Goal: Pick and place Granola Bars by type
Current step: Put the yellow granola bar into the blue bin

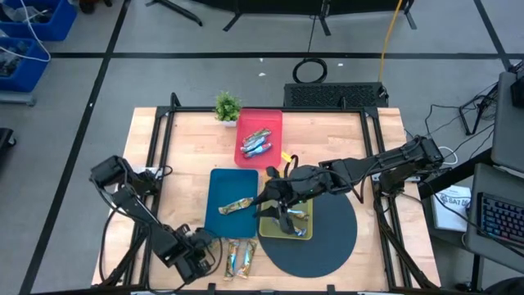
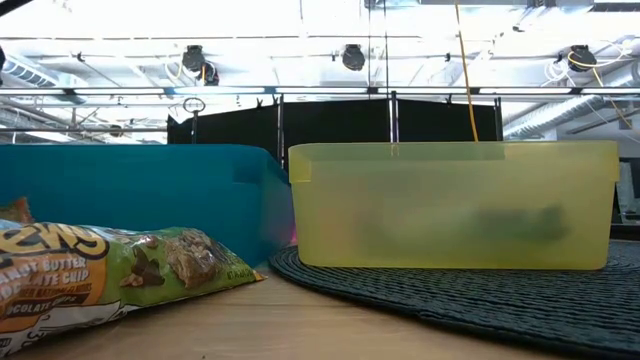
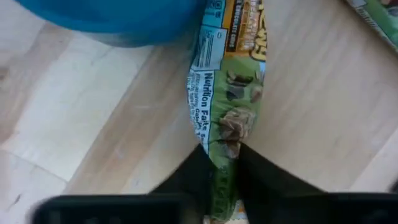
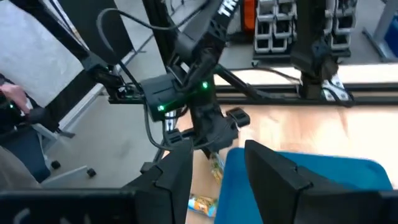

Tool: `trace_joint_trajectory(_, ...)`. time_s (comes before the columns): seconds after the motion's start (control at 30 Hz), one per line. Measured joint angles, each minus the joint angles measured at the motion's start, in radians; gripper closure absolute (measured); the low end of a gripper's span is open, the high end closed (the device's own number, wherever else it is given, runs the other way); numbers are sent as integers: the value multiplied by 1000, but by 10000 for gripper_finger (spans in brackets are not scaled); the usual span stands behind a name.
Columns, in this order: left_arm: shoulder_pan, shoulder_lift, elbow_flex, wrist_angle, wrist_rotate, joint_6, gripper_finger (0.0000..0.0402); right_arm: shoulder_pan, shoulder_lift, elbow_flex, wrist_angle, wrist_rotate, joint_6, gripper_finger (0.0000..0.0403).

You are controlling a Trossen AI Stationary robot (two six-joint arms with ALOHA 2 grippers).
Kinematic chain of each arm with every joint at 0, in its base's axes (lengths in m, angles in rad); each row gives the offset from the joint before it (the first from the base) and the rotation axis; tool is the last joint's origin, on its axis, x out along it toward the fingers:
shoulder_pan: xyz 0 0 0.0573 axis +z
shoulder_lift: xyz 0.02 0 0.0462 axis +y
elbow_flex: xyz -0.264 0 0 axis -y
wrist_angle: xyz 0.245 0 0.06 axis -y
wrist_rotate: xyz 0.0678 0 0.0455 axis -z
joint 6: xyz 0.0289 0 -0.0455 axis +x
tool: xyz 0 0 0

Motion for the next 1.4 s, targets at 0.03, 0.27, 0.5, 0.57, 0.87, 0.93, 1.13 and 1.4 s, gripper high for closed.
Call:
trace_joint_trajectory(0.03, -2, -11, -2, 1, 1, 0, 355, 2, 0, 0, 3, -1, -7, 264)
trace_joint_trajectory(0.27, -14, -135, -3, 20, 43, 4, 367, 2, 0, 0, -2, 17, -41, 264)
trace_joint_trajectory(0.5, -11, -315, 26, -44, 51, 6, 372, 2, 0, 0, 0, 20, -55, 264)
trace_joint_trajectory(0.57, 20, -368, 36, -92, 42, 29, 373, 2, 0, 0, 0, 20, -56, 264)
trace_joint_trajectory(0.87, 416, -480, 37, -378, 83, 426, 375, 2, 0, 0, 0, 21, -59, 264)
trace_joint_trajectory(0.93, 520, -480, 37, -378, 107, 548, 376, 2, 0, 0, 0, 21, -59, 264)
trace_joint_trajectory(1.13, 763, -466, 25, -364, 116, 808, 377, 2, 0, 0, 0, 21, -59, 264)
trace_joint_trajectory(1.4, 892, -376, -55, -225, 206, 968, 378, 2, 0, 0, 0, 21, -59, 264)
